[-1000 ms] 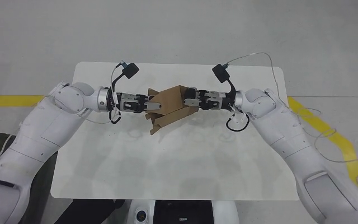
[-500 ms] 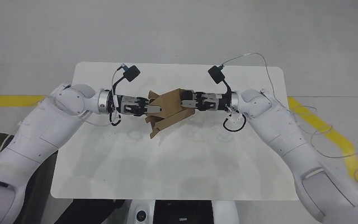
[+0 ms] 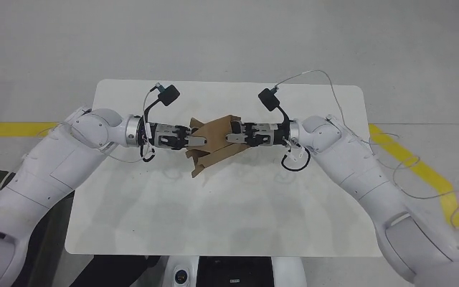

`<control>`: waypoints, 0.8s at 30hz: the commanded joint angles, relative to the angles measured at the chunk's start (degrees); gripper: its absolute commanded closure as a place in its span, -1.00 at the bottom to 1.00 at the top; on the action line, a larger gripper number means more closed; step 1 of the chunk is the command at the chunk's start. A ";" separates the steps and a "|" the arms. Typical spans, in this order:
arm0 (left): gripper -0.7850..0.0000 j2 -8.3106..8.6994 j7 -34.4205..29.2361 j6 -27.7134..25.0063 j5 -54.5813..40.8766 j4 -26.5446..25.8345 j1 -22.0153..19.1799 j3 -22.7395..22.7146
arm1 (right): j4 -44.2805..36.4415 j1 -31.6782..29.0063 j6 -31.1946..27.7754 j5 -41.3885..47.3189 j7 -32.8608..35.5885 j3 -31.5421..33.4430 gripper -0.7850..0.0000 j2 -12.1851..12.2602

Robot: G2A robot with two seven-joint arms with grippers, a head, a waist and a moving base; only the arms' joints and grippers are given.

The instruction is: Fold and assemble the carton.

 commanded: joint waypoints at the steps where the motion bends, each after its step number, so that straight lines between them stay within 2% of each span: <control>1: 1.00 0.08 0.16 -0.15 -0.13 0.11 -0.29 0.54 | 0.20 0.33 0.00 0.26 0.00 -0.55 0.33 -0.05; 6: 1.00 0.25 0.69 -0.68 -0.20 0.32 -1.00 1.79 | 0.19 0.99 0.00 1.73 0.00 -1.99 0.39 -0.07; 8: 1.00 0.31 0.92 -0.91 -0.27 0.39 -1.26 2.27 | 0.23 1.19 0.00 2.25 0.00 -2.38 0.60 -0.02; 9: 1.00 0.33 1.03 -1.02 -0.30 0.42 -1.39 2.51 | 0.26 1.30 0.00 2.42 0.00 -2.55 0.64 0.01; 19: 1.00 0.59 1.80 -1.79 -0.71 0.76 -2.61 4.68 | -0.08 1.96 0.00 4.26 0.00 -3.96 0.57 0.57; 24: 1.00 0.67 2.16 -2.15 -0.79 0.88 -3.19 5.73 | -0.43 2.45 0.00 5.12 0.00 -4.84 0.66 0.44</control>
